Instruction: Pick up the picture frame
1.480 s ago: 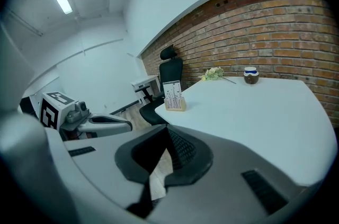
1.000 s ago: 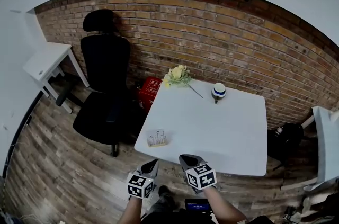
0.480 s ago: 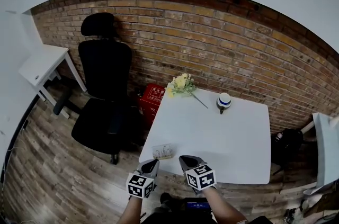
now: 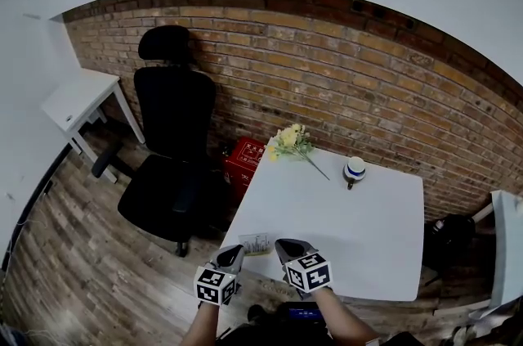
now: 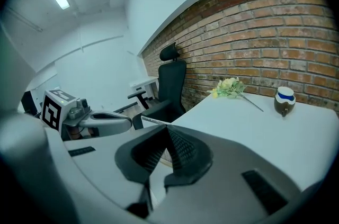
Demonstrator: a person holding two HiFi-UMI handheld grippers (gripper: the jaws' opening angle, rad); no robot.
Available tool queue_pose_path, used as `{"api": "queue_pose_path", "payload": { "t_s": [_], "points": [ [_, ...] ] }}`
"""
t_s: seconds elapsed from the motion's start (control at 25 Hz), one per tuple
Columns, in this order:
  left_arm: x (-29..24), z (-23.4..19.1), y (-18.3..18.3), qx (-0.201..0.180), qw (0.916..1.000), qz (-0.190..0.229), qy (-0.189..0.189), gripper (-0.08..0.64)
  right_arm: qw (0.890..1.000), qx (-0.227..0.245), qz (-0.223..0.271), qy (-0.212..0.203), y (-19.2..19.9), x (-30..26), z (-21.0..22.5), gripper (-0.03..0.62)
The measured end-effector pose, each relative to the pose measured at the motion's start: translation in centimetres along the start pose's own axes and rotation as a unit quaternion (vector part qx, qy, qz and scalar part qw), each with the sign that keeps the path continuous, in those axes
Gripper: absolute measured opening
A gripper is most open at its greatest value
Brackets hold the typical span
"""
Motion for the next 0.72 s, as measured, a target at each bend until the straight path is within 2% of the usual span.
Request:
{"api": "queue_pose_path", "payload": {
  "t_s": [0.72],
  "points": [
    [-0.03, 1.05, 0.15, 0.010, 0.9997, -0.008, -0.023, 0.011, 1.000, 0.013, -0.001, -0.027, -0.28, -0.16, 0.84, 0.008]
  ]
}}
Point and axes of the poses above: the fingertips, and each gripper's own axes: x backward along the fingers, z to its right, y out of its underside, the point moved 10 cm from there along x, backward along the fingers, and after that the axes turned 7 degrees about -z, right-handed, at the moved point
